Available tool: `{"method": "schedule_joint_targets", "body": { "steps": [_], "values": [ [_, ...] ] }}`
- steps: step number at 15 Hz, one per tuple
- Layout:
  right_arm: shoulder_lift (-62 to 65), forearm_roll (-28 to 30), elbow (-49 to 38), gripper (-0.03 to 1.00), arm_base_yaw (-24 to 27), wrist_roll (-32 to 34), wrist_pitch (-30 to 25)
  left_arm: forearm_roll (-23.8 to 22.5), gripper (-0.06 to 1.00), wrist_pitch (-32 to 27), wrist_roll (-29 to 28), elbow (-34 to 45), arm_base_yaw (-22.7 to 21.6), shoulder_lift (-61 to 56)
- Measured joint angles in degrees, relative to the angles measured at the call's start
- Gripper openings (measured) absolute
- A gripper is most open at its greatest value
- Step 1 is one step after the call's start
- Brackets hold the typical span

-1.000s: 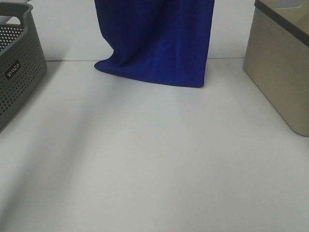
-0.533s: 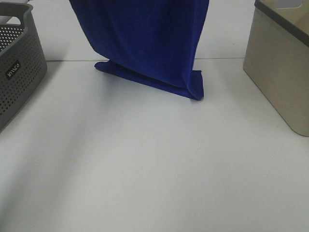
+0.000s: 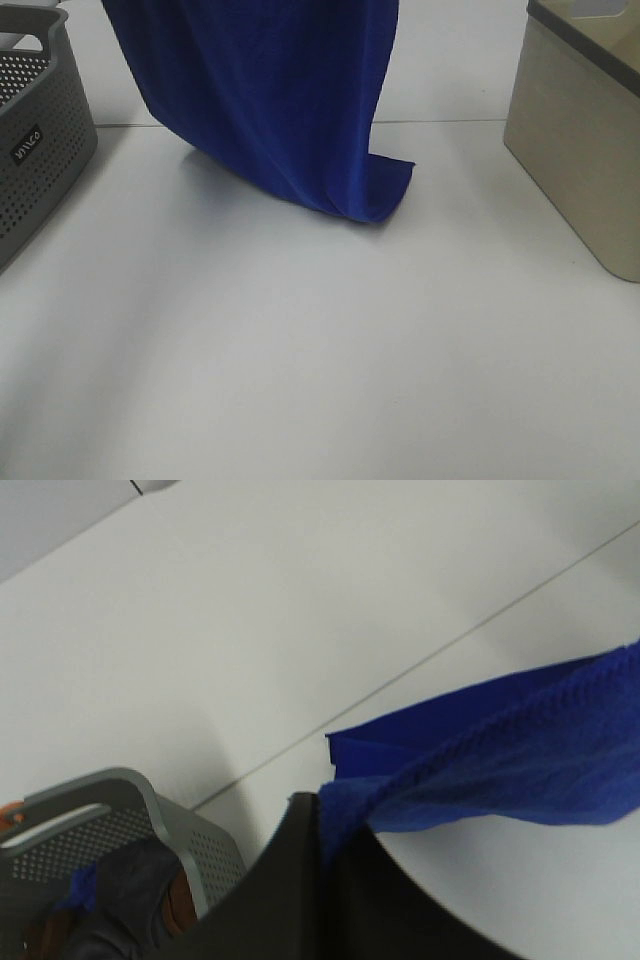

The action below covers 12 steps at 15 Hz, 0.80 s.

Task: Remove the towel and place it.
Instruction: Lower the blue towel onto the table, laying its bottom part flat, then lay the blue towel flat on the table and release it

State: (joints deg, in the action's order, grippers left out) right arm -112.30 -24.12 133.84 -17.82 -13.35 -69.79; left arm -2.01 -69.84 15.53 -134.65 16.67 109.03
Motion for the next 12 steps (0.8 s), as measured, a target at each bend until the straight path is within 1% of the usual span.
{"method": "schedule_joint_targets", "body": {
  "steps": [1,2,3,5,7,9,12],
  "values": [
    [1.1,-0.7,-2.5,0.01,-0.6,0.2,-0.1,-0.5,0.00,0.0,-2.6,9.1,0.0,-5.1],
    [2.1,-0.7,-5.4,0.01,-1.5,0.2,-0.1,-0.5,0.00,0.0,-3.6,13.6,0.0,-8.0],
    [2.8,-0.7,-7.1,0.01,-2.2,0.2,-0.1,-0.5,0.00,-0.1,-4.0,15.3,0.0,-9.5],
    [5.6,-0.5,-13.2,0.01,-5.2,-0.1,-0.1,-0.5,0.00,-0.2,-5.1,22.3,0.0,-14.3],
    [8.7,1.4,-18.9,0.01,-7.4,-0.1,-0.1,0.1,0.00,-0.2,-5.2,28.6,0.0,-18.6],
    [12.8,3.7,-25.5,0.01,-8.0,0.1,0.0,1.4,0.00,-0.2,-5.2,34.1,0.0,-22.2],
    [19.8,4.6,-37.7,0.01,-8.3,0.5,0.3,3.7,0.00,-0.1,-5.2,40.6,0.3,-26.8]
  ]
}}
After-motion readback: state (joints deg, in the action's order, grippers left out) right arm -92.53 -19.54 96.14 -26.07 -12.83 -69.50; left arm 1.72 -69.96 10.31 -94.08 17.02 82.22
